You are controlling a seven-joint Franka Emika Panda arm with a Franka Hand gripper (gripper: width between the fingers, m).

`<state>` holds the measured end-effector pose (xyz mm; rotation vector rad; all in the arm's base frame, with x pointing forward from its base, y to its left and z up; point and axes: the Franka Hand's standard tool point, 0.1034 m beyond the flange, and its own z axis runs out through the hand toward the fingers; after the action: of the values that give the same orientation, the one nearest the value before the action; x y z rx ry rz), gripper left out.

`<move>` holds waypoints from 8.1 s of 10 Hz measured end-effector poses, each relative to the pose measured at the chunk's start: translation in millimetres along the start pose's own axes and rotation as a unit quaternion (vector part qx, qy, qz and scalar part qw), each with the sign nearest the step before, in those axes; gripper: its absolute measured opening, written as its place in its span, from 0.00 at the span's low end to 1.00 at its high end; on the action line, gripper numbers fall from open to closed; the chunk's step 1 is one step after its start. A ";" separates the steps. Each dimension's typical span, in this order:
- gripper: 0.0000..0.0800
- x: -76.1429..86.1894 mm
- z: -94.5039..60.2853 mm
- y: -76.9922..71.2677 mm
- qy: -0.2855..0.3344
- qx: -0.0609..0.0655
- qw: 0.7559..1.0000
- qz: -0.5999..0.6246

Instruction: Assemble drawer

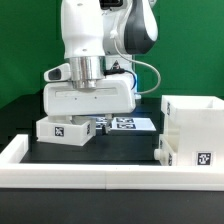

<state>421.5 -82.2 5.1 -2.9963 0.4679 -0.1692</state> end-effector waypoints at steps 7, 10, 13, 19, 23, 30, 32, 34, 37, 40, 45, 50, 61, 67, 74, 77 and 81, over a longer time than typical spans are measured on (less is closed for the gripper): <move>0.06 2.1 -1.4 -10.9 0.003 0.001 1.000 -0.013; 0.05 9.6 -9.3 -37.2 -0.004 0.009 1.000 -0.027; 0.06 27.0 -22.4 -72.9 -0.018 0.024 0.998 -0.062; 0.06 47.3 -30.5 -100.2 -0.041 0.038 0.988 -0.145; 0.06 59.9 -34.8 -98.6 -0.033 0.032 0.927 -0.374; 0.06 69.6 -35.1 -96.4 -0.034 0.031 0.801 -0.597; 0.06 78.8 -36.6 -98.3 -0.036 0.025 0.728 -0.684; 0.06 87.8 -36.6 -102.8 -0.042 0.017 0.659 -0.751; 0.06 87.1 -35.3 -101.4 -0.045 0.016 0.592 -0.805; 0.06 92.8 -33.1 -106.2 -0.045 0.018 0.587 -0.808; 0.06 104.0 -31.1 -117.6 -0.043 0.018 0.595 -0.803; 0.06 99.0 -27.7 -114.2 -0.060 0.030 0.595 -0.801; 0.06 93.4 -26.8 -126.5 -0.060 0.036 0.589 -0.805; 0.06 91.5 -25.3 -136.5 -0.052 0.033 0.589 -0.806; 0.70 92.4 -28.6 -138.1 -0.052 0.032 0.589 -0.806; 0.81 99.3 -40.8 -138.6 -0.055 0.029 0.588 -0.806; 0.81 142.4 -72.9 -137.2 -0.064 0.024 0.594 -0.802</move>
Offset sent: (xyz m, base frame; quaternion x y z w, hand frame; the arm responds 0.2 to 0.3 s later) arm -0.0015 0.0045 0.0021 -0.0077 -0.0124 -0.0119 0.9998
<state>587.9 -2.5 106.9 -2.2042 -2.1809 -0.0472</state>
